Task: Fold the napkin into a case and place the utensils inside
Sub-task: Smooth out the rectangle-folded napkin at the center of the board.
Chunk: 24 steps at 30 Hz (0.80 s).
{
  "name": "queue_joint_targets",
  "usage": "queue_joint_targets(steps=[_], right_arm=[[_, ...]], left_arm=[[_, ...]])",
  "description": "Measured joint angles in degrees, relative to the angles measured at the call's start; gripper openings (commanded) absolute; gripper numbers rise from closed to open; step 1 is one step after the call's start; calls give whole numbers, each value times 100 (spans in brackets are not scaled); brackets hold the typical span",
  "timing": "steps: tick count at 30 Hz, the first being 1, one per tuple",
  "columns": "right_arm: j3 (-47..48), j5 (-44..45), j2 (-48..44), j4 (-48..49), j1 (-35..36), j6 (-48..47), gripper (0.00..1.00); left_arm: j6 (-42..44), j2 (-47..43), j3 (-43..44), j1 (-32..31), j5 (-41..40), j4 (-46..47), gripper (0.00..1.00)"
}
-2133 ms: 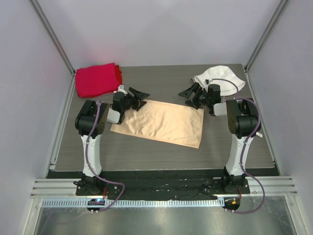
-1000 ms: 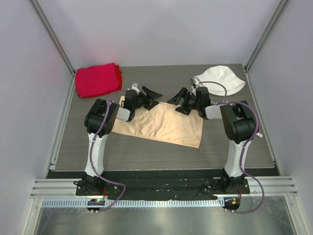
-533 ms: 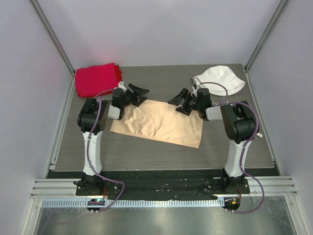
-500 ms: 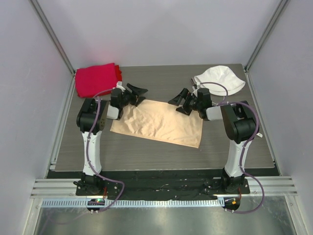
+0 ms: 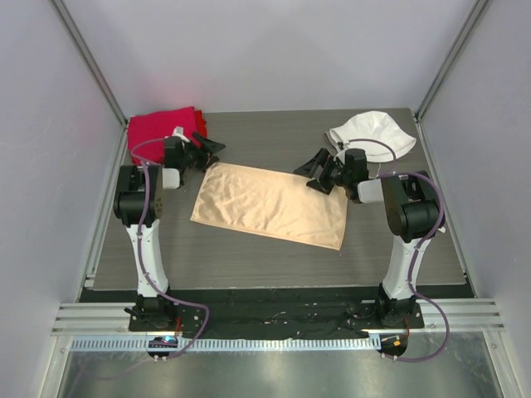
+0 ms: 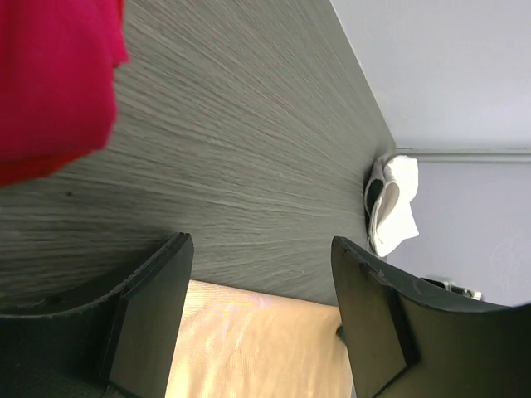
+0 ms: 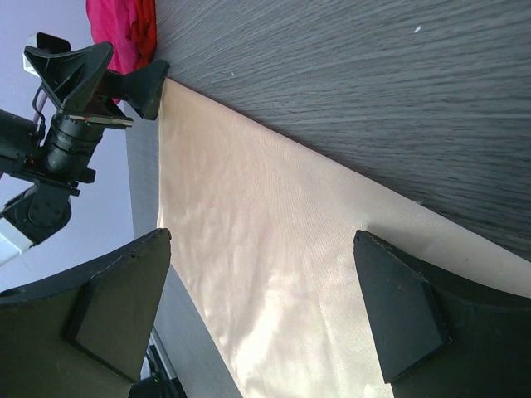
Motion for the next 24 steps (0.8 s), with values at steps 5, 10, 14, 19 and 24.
queue_joint_targets(steps=[5,10,14,19,24], right_arm=[[-17,2,-66,-94,-57,-133,97],[50,68,-168,-472,-66,-396,98],[525,426,-258,-1519,4,-876,98],[1322,1165,-393,-3049,181,-1530,99],[1755,1873,-931,-4129,538,-1915,96]], left_arm=[[295,13,450,50,24,-752,73],[612,-46,664,46,-24,-1298,75],[861,-522,531,-22,-275,-1987,77],[1005,-1871,-109,-310,-715,-2625,77],[1069,-3460,-916,-964,-1099,-3211,75]])
